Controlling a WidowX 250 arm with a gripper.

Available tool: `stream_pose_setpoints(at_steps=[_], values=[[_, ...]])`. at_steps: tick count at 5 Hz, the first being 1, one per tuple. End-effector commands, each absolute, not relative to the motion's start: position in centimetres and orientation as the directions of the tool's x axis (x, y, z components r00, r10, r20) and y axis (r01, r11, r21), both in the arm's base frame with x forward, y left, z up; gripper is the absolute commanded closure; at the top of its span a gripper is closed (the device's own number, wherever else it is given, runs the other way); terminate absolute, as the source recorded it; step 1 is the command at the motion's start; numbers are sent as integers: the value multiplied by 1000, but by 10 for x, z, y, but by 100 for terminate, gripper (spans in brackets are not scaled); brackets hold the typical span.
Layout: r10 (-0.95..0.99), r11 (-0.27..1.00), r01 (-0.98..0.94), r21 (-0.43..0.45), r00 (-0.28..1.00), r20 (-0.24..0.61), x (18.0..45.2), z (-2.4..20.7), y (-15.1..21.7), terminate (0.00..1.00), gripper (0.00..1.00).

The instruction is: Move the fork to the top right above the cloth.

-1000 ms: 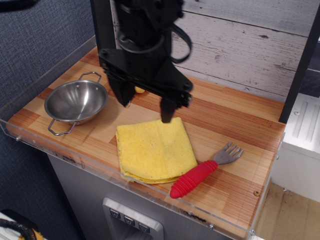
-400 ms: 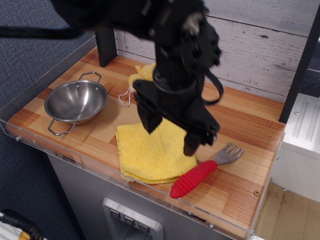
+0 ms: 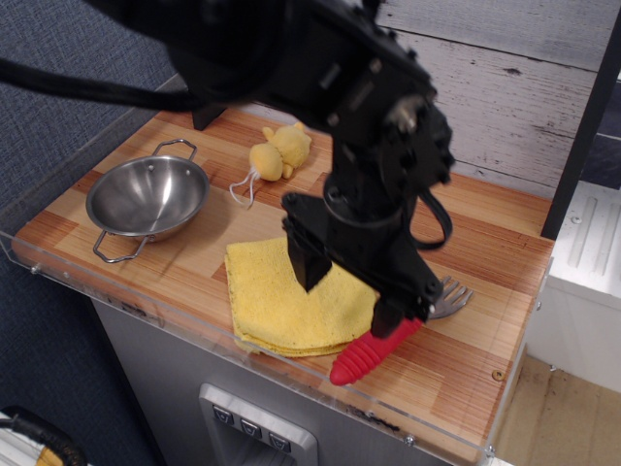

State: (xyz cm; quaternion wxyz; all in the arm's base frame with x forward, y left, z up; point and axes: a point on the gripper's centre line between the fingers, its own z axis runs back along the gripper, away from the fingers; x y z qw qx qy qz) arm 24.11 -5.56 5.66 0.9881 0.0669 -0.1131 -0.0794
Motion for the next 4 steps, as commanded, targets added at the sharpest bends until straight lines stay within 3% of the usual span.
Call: stream_pose_setpoints(at_steps=[1,2,3,4], values=[[-194,974,165,156,961,197,238,43,-66,0,0],[-215,971,189,149,960,182,236,36,-73,0,0],[-220,969,195,153,960,171,232,31,-74,0,100],[-217,967,186,172,960,178,230,31,-71,0,100]])
